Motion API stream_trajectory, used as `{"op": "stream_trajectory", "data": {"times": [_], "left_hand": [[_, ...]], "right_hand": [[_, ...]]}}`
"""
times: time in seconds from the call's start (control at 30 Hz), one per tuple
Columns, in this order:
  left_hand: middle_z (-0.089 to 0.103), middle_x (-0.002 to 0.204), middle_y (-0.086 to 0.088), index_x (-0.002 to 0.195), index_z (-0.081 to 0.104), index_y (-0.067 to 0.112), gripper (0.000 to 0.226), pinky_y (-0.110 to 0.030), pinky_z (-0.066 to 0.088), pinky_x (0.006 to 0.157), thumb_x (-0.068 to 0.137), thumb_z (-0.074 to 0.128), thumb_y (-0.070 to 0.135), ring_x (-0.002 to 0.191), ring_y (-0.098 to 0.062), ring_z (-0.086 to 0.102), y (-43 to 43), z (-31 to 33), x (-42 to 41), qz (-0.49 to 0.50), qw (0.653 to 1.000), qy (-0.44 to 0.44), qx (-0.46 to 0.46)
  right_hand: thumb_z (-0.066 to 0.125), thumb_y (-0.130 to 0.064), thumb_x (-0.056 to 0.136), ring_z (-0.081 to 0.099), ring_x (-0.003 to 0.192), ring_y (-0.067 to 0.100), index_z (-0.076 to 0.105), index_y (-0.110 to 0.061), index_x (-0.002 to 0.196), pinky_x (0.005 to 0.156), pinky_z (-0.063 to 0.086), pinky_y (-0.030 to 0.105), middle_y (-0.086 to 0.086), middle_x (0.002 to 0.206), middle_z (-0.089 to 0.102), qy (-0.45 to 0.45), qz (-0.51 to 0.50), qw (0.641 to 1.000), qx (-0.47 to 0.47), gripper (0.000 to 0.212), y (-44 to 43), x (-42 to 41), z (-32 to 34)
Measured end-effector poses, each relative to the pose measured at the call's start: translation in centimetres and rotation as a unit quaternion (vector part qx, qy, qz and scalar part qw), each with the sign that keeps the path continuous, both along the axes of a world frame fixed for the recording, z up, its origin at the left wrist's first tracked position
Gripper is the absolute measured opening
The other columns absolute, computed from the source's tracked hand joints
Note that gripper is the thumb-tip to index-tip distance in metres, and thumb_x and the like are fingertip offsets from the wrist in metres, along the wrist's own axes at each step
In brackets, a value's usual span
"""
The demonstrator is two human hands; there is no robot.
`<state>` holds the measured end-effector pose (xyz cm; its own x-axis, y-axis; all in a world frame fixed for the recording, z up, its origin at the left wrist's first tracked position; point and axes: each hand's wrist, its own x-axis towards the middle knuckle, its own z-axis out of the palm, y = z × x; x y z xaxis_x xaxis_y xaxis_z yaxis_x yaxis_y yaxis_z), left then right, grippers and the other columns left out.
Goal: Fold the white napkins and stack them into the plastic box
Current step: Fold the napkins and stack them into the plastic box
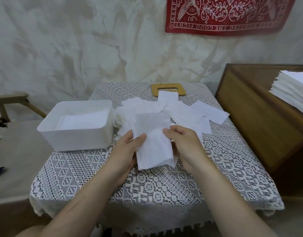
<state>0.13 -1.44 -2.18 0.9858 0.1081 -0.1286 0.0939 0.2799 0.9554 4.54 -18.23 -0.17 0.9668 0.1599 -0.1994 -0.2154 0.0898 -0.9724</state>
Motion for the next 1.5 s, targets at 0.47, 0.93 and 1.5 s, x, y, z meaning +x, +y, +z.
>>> {"op": "stream_trajectory", "data": {"times": [0.47,0.93,1.5], "left_hand": [[0.078,0.118,-0.001,0.124,0.068,0.016,0.024,-0.042,0.057,0.095,0.105,0.053,0.016,0.110,-0.021,0.074,-0.4,0.2,0.0,0.034,0.999,-0.009,-0.010],[0.078,0.117,-0.004,0.121,0.069,0.021,0.022,-0.054,0.058,0.094,0.100,0.063,0.015,0.107,-0.028,0.075,0.4,0.2,0.2,0.050,0.998,0.005,0.035],[0.079,0.110,0.001,0.106,0.072,0.025,0.017,-0.052,0.058,0.095,0.102,0.060,0.013,0.104,-0.026,0.074,2.7,0.1,0.2,0.089,0.986,0.045,0.135]], "right_hand": [[0.071,-0.045,0.085,0.068,0.061,0.015,0.069,-0.029,0.084,0.072,0.061,0.044,-0.007,0.069,0.067,-0.129,-0.002,0.969,-0.212,0.017,-1.3,0.8,-0.7],[0.071,-0.020,0.095,0.048,0.044,0.001,0.068,-0.015,0.081,0.048,0.037,0.018,-0.011,0.055,0.060,-0.068,0.077,0.986,-0.130,0.015,-0.6,0.0,-0.3],[0.066,-0.040,0.093,0.065,0.094,0.020,0.067,-0.028,0.095,0.085,0.053,0.037,-0.012,0.096,0.066,-0.157,0.027,0.858,-0.488,0.013,-1.5,1.3,-1.5]]}}
